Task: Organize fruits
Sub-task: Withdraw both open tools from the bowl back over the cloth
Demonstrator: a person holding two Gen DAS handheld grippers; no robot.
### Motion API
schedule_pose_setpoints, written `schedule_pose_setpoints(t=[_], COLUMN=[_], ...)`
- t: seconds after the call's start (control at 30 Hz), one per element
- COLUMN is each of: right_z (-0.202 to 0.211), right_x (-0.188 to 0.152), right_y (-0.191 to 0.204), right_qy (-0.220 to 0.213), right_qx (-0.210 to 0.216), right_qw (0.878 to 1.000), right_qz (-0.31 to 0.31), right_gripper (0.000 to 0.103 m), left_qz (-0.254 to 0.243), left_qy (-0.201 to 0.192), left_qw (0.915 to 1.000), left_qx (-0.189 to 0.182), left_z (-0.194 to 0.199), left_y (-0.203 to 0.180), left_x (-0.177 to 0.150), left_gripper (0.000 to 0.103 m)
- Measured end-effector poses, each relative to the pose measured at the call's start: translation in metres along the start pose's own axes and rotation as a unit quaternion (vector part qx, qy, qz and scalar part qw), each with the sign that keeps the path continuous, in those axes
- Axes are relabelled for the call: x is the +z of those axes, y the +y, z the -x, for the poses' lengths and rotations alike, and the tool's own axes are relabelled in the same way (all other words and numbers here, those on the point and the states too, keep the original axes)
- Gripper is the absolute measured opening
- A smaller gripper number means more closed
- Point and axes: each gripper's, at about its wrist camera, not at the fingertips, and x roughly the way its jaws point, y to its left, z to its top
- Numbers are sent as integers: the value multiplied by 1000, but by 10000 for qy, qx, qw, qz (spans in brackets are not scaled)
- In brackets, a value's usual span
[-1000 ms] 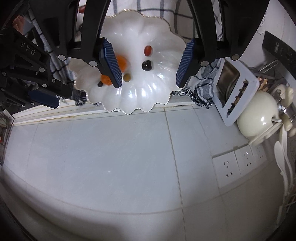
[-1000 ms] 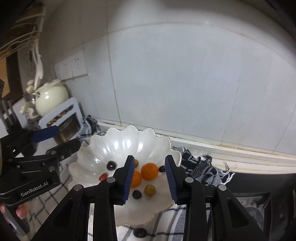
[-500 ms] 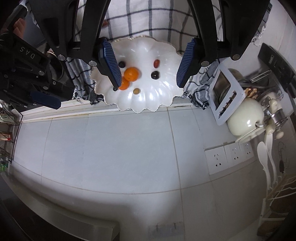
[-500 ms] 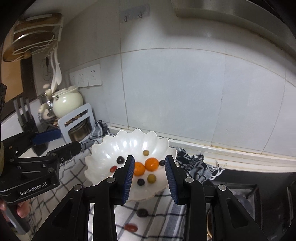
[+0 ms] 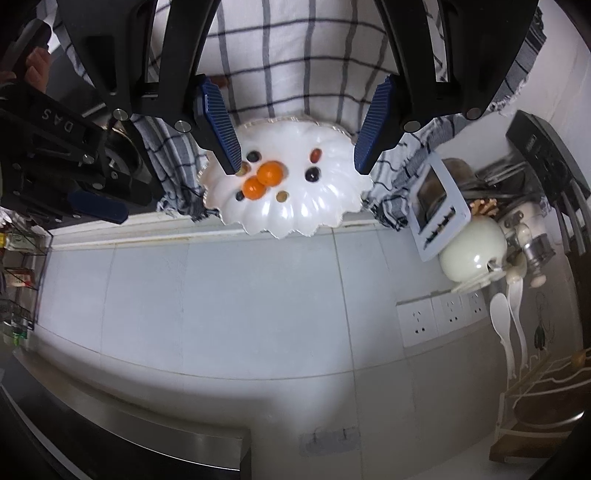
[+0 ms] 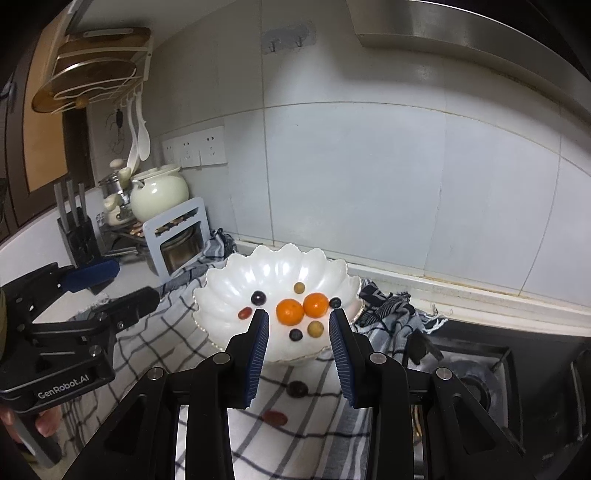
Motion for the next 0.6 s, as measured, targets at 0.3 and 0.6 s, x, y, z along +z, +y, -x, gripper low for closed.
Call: schedule_pose_setpoints(t=[0.3, 0.6], right_z=[2, -12], right_x=[-16, -25], right_y=[-2, -15], right_qy=[74, 361], right_qx=[230, 713], right_qw=[9997, 9955], right_qz=[46, 513], right_gripper=[36, 35], left_qz=[141, 544], left_qy=[125, 91], left_qw=[9995, 9966], left_qx=[246, 617], left_z=[5, 9], left_y=[-11, -37], left_x=[-21, -40], left_gripper=[63, 63])
